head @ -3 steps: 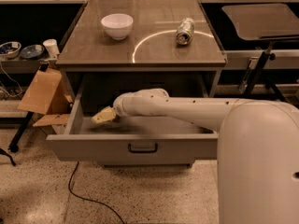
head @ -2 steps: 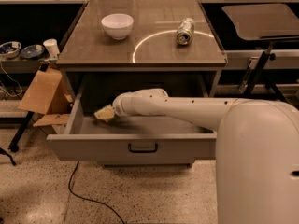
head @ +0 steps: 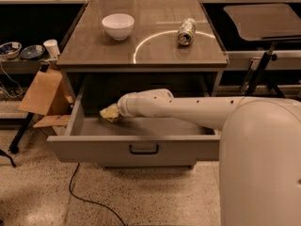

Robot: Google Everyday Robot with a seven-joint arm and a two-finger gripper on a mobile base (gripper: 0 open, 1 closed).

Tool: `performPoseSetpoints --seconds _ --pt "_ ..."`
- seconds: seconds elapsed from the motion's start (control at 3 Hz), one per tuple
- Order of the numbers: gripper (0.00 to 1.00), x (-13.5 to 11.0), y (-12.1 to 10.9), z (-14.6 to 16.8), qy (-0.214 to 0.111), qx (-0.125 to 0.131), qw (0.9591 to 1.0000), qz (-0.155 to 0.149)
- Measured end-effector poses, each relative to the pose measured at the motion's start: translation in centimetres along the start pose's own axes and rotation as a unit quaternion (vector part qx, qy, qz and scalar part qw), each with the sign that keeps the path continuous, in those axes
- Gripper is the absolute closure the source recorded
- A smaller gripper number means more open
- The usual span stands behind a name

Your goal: Pick sponge from top drawer and place on counter

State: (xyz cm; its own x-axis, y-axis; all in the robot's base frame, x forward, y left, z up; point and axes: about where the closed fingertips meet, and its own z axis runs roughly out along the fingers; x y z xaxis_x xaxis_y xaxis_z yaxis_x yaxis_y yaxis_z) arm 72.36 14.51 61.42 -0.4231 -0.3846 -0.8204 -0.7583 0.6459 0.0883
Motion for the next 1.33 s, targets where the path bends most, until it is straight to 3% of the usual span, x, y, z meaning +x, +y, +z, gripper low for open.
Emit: performPoseSetpoints --seconds 0.33,0.67,1.0,1.33 --pt "1.0 -2.8 -3.2 -4.4 -0.003 0.007 0.9999 0.008" --pt "1.0 -6.5 -7.0 -8.8 0.006 0.02 0.9998 0.008" --pt "1.0 -6.0 -6.7 -8.8 0.006 0.019 0.9998 0.008" --pt "1.0 -5.8 -7.2 -10.9 0.053 0.011 0.9983 0.022"
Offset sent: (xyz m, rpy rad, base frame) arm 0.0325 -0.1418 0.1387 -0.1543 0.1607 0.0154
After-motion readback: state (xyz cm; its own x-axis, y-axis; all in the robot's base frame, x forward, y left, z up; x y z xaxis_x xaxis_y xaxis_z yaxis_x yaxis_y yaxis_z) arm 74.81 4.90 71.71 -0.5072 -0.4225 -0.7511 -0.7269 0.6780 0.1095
